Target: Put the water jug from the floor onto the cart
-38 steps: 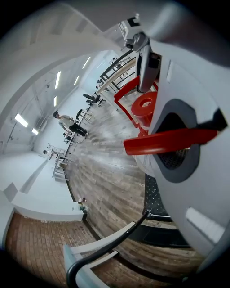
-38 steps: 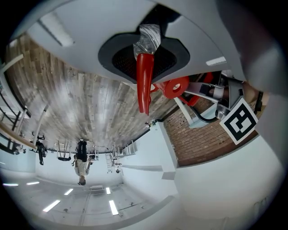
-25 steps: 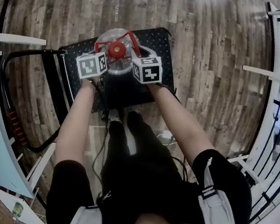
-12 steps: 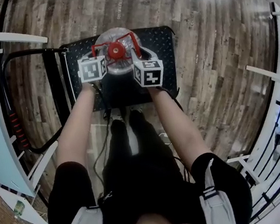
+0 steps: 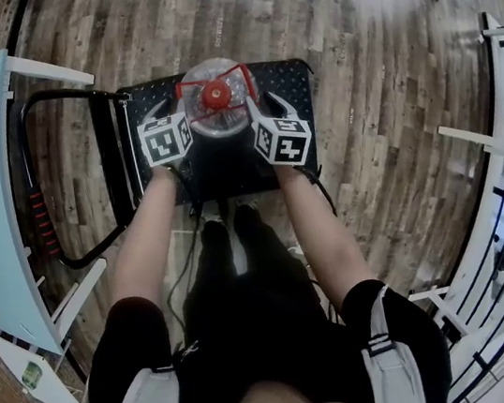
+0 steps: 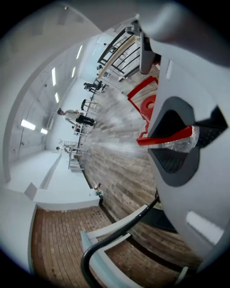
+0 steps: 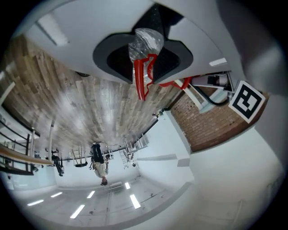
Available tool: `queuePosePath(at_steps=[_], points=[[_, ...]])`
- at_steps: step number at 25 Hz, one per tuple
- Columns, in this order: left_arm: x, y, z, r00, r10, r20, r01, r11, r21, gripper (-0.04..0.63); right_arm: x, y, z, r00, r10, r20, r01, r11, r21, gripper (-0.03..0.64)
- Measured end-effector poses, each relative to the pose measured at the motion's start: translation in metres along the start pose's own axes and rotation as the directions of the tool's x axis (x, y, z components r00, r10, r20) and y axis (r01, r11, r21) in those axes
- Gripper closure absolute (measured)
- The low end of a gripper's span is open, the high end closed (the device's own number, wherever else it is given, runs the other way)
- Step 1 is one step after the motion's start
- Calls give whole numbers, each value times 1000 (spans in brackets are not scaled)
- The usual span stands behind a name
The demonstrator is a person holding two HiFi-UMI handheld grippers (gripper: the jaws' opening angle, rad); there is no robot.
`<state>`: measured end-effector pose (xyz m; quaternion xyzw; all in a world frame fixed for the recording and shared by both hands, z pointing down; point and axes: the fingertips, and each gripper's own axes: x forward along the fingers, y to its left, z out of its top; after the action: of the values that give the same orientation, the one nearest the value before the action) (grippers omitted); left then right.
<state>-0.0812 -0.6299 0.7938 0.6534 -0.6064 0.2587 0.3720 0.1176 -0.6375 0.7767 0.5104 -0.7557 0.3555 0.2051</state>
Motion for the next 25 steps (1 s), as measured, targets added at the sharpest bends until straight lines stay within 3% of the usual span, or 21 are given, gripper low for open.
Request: queuePosePath(at_steps=[1, 2, 3, 7, 12, 16, 19, 25], points=[[-10, 3, 6, 1000, 12, 25, -11, 1000, -27, 581, -10, 1, 6, 1000, 7, 17, -8, 1000, 30, 510], [-20, 4, 12, 999, 18, 48, -16, 999, -35, 595, -19, 3, 13, 999, 8, 37, -10, 999, 47, 587], [-30, 4, 19, 998, 19, 68, -17, 1000, -24, 595, -29, 6, 20, 998, 7, 60, -9, 999, 48, 603], [-74, -5, 44, 990, -2, 142, -5, 999, 53, 595, -65, 27, 49, 990, 15, 143, -16, 1000, 9, 603], [-133, -34, 68, 976, -71, 206, 48, 992, 116, 595, -118, 48, 83, 976, 1, 216, -14, 998, 59, 603], [-180, -57, 85, 957, -54, 286, -7, 978, 208, 595, -158, 61, 100, 963, -12, 268, -4, 998, 59, 603], [-211, -78, 103, 935, -37, 354, -46, 973, 224, 595, -181, 75, 120, 948, 10, 318, -22, 999, 34, 604], [-273, -102, 132, 898, -74, 433, -31, 972, 232, 595, -224, 112, 154, 906, 47, 421, -22, 998, -66, 604]])
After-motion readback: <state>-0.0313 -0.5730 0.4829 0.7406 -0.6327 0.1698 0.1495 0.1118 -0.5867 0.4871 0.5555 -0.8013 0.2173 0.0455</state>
